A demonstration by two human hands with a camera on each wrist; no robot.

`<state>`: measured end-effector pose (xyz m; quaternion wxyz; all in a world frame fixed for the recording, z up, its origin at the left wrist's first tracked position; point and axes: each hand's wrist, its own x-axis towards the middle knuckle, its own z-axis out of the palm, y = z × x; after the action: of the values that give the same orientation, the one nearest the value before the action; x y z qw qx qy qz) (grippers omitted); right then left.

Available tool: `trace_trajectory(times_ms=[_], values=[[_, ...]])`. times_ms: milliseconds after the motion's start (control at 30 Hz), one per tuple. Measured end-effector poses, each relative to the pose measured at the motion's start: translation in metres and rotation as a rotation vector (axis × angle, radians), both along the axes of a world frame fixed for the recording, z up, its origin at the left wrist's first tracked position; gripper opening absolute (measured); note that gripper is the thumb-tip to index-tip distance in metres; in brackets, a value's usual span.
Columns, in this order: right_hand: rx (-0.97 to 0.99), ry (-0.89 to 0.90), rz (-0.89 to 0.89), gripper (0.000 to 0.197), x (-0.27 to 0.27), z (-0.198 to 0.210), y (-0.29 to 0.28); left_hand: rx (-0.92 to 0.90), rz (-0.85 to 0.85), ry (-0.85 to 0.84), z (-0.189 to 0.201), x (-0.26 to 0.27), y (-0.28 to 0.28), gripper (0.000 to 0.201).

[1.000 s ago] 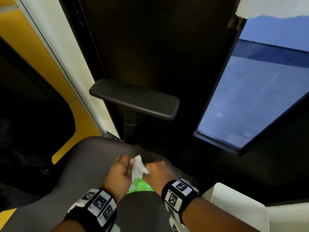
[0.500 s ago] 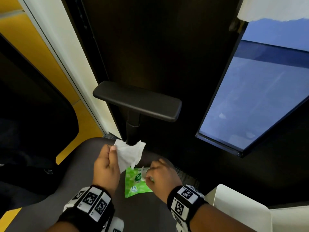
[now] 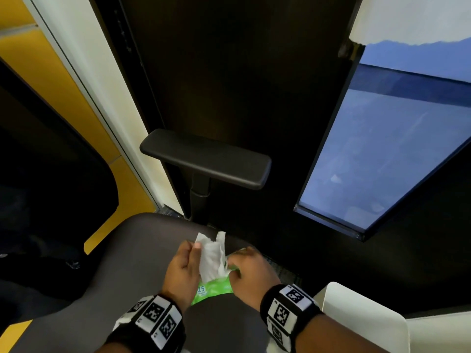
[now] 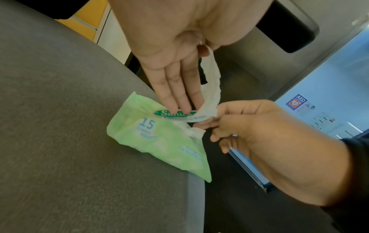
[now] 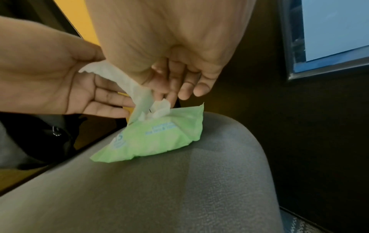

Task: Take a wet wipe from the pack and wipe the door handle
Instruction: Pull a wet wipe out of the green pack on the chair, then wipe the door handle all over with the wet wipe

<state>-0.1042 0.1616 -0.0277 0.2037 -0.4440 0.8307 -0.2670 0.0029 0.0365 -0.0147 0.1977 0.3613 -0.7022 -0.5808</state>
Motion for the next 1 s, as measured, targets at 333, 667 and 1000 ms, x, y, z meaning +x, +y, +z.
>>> trace_trajectory(times_ms=[333,667,1000], values=[[-0.110,-0.257,-0.264,0.039,-0.014,0.018,0.039,-0.071,-0.225,-0.212,0.000,-0.019,0.032,0.024],[-0.022,-0.387,-0.225,0.053,-0.016,0.052,0.078,0.044,-0.324,-0.186,0.040,-0.033,0.064,0.010],[-0.143,-0.394,-0.371,0.056,-0.042,0.171,0.136,0.017,-0.530,0.099,0.163,-0.067,0.122,0.023]])
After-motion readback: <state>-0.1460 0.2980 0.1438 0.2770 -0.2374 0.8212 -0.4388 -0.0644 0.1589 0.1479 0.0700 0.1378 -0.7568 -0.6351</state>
